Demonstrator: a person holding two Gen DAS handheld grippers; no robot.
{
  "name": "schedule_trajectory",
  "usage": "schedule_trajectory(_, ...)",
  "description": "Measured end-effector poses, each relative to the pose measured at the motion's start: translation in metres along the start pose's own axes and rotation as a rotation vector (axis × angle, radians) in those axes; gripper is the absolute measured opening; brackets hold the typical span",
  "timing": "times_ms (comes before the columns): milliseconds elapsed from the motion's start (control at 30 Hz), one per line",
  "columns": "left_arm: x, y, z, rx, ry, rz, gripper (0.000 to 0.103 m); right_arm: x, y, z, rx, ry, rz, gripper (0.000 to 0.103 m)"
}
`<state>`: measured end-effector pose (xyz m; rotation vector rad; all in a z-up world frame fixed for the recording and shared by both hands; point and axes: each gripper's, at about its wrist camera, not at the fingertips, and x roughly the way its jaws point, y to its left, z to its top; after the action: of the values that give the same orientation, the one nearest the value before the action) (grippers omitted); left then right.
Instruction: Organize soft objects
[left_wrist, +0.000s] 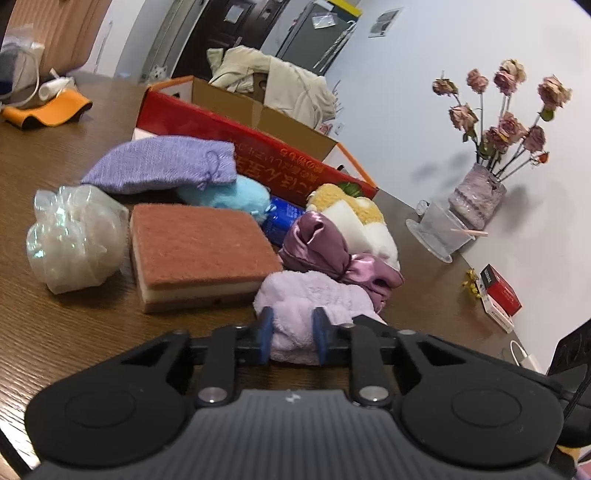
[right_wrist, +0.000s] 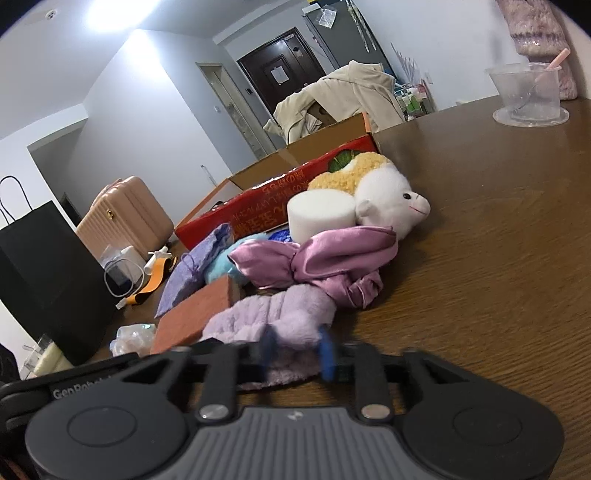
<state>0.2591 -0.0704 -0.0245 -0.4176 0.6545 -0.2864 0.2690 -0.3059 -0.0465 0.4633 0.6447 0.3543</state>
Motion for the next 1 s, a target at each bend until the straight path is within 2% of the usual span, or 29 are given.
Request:
schedule_trajectory(133, -0.024, -0.010, -0.003, 0.035, -0.062, -0.057, 0.017, -0.022, 0.012, 0.000, -0.050, -0.018, 0.006, 0.016)
schedule_trajectory(333, -0.057, -0.034, 0.011, 0.151, -0.162, -0.110, 0.017, -0.059, 0.035, 0.010, -0.115, -0.125, 0.017, 0.015)
schedule_trajectory(433, -0.068, -0.044, 0.033, 0.200, -0.193, -0.133, 0.017, -0.068, 0.045, 0.026, -0.125, -0.172, 0.032, 0.015)
schedule_trajectory(567, -0.072, -0.051, 0.085, 0.225, -0.222, -0.214, 0.017, -0.068, 0.067, 0.064, -0.168, -0.245, 0.031, 0.015)
schedule_trajectory(700, -0.049, -0.052, 0.149, 0.227, -0.248, -0.271, 0.017, -0.048, 0.084, 0.118, -0.190, -0.307, 0.016, 0.015)
schedule_trajectory(800, -0.011, -0.052, 0.190, 0.234, -0.230, -0.284, 0.017, -0.018, 0.085, 0.165, -0.192, -0.328, -0.034, 0.015)
schedule_trajectory(867, 0.029, -0.045, 0.217, 0.200, -0.170, -0.297, 0.017, 0.012, 0.078, 0.195, -0.182, -0.308, -0.076, 0.015)
schedule_trajectory(900, 0.053, -0.040, 0.231, 0.162, -0.132, -0.282, 0.017, 0.033, 0.073, 0.212, -0.171, -0.283, -0.093, 0.015)
schedule_trajectory(1000, 0.118, -0.032, 0.263, 0.130, -0.065, -0.236, 0.017, 0.094, 0.052, 0.253, -0.139, -0.185, -0.134, 0.014)
